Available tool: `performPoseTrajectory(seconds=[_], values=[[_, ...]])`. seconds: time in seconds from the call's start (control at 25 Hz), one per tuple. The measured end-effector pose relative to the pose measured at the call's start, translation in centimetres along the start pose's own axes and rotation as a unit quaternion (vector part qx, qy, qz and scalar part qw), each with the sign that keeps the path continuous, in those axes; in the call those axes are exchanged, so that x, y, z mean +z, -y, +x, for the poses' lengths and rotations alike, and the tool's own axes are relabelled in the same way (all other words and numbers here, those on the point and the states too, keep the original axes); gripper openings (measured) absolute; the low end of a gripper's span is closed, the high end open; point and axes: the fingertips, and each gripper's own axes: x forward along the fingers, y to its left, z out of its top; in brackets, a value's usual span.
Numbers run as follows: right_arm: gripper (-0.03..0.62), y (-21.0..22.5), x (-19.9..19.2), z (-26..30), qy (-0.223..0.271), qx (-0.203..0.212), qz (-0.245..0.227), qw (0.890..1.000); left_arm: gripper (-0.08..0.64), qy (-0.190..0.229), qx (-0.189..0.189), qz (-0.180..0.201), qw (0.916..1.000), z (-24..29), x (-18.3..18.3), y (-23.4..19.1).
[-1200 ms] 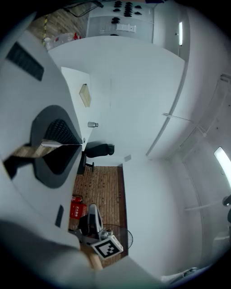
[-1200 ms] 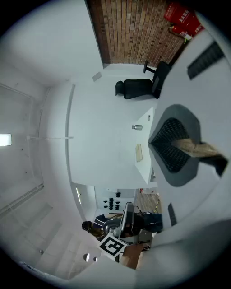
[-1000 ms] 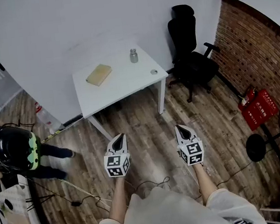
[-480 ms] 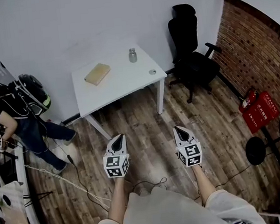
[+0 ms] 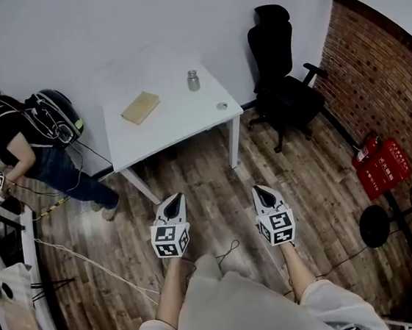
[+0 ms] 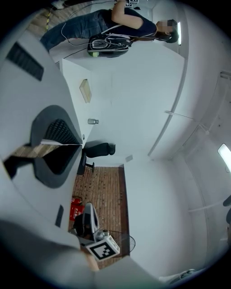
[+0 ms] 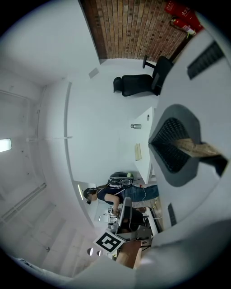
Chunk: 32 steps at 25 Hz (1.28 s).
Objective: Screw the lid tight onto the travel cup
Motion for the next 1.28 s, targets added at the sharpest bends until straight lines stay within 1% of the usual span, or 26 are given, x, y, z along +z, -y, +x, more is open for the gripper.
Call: performPoseTrajectory(seconds=[0.32,0.52,0.84,1.12,1.28], values=[[-0.002,2.2,-0.2,3.1,-0.004,-0.003,0.001,1.000,0.009,-0.001,-0.005,-0.006,1.0000,4.6,0.1,-1.0],[-0.002,3.6,0.2,6.4,-0.002,-0.006,0.000,1.000,0.009,0.000,-0.011,-0.009,0.9999,8.1,0.3,-2.4],[-0.002,5.6,1.4,15.5,-0.017,-0.013,-0.002,1.000,0.009,-0.003,-0.022,-0.020,0.9996,16.4,1.4,-8.1],[-0.002,8.0,5.1,24.8,-0.017,-0.022,-0.003,1.000,0.009,-0.001,-0.038,-0.020,0.9991,24.9,5.0,-13.6],[-0.002,9.6,6.4,30.0,-0.019,-0.028,0.001,0.999,0.009,-0.004,-0.047,-0.016,0.9988,29.6,6.5,-16.6]])
